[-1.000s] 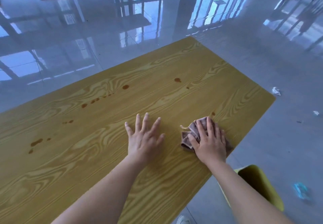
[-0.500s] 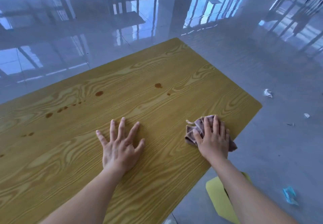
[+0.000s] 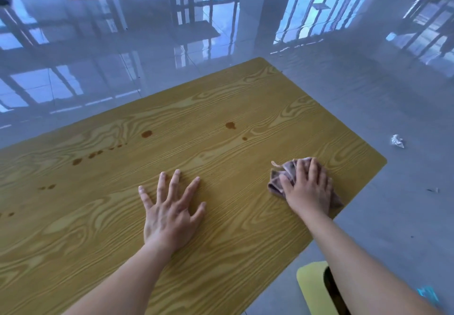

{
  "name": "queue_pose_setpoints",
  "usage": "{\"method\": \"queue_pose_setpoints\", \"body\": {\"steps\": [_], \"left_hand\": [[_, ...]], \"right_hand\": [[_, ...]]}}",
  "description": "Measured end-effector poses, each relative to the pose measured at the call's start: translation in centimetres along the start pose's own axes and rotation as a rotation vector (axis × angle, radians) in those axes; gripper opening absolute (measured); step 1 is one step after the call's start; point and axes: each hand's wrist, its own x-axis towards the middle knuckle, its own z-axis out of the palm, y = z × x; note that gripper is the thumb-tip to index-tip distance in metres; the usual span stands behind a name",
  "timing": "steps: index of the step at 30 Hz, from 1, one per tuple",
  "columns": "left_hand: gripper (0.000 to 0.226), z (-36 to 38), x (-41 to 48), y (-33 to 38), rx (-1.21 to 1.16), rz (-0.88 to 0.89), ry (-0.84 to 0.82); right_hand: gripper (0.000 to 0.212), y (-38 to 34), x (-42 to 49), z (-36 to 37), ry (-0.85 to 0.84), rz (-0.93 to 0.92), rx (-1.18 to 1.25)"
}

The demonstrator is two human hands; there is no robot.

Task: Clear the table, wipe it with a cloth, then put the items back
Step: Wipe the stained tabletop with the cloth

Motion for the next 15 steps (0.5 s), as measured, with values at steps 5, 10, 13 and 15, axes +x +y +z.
{"method": "queue_pose_setpoints", "body": {"steps": [5,10,13,15], "left_hand": [[0.067,-0.1,-0.1,0.0,-0.011,-0.003,0.023],[0.066,0.2,-0.1,-0.1,-0.006,0.001,0.039],[0.066,0.3,-0.1,-0.1,-0.014,-0.004,0.050],[0.066,0.2,-0.1,0.0,-0.017,-0.006,0.054]], "right_hand": [[0.078,-4.7,-8.6,1.0,-0.097,-0.647,-0.086],[0.079,-0.7,-1.9,0.2,-0.035,-0.592,-0.154],[0.081,-3.0,5.3,-0.4,-0.060,-0.228,-0.091],[0.080,-6.4,7.4,-0.5,-0.089,-0.149,-0.021]]}}
